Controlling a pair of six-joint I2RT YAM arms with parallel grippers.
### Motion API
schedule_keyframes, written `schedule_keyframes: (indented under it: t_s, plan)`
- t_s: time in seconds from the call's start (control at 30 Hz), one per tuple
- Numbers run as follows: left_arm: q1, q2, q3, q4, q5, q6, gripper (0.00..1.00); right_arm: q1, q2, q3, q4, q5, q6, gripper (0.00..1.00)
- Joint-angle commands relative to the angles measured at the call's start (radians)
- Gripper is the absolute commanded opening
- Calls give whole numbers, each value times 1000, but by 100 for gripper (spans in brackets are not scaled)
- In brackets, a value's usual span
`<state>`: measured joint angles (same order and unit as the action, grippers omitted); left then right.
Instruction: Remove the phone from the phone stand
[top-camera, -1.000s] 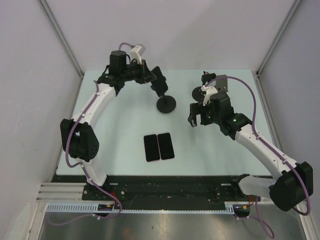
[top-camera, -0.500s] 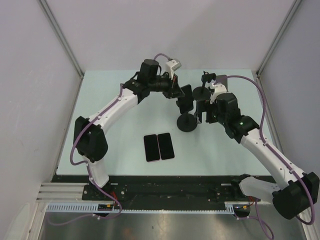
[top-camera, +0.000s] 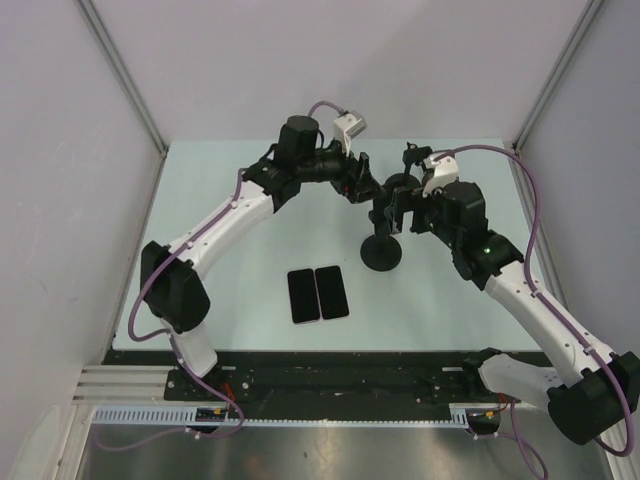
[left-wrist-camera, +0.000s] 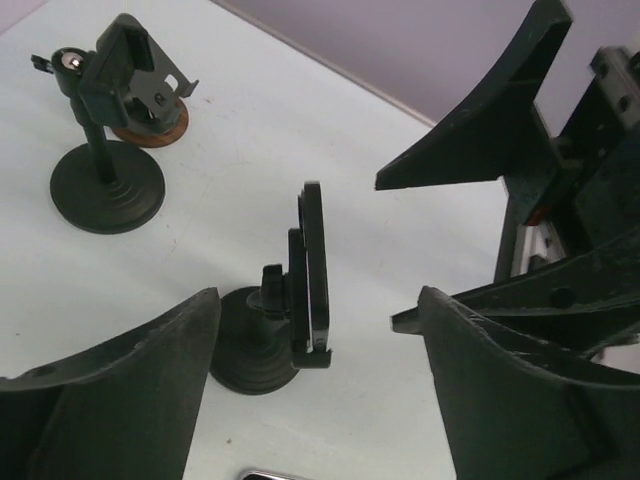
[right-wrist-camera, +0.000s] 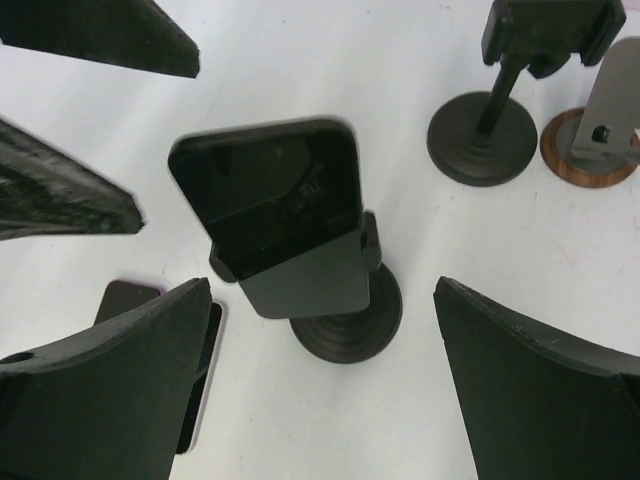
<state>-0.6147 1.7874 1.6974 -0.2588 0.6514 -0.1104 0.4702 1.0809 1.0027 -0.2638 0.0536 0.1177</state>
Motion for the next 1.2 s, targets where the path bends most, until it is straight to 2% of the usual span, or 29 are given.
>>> schedule_keyframes:
  t_s: [0.0,0.1,0.23,0.27,0.37,0.5,0.7,0.97,1.17]
  plan:
    - [1,-131,-7,33,-39,-18,91,5,-4,4,132,6,-26,100]
    - [6,-200,-41,21,-130,-25,100,13,8,4,188,6,-29,100]
    - [18,-301,-137,16,-277,-28,100,38,36,4,253,22,-42,100]
    - [20,-345,-162,16,-356,-23,100,42,45,4,297,26,-52,100]
    - [21,-437,-264,16,-481,-17,100,48,74,4,340,35,-55,100]
    - [20,-528,-410,18,-576,-21,100,50,105,5,383,40,-64,100]
    - [21,-576,-507,18,-592,-46,100,50,157,11,408,0,-107,100]
    - [13,-566,-544,33,-569,-52,100,48,223,13,360,-31,-105,100]
    - [-5,-534,-556,62,-533,-52,100,48,241,13,339,-28,-115,89]
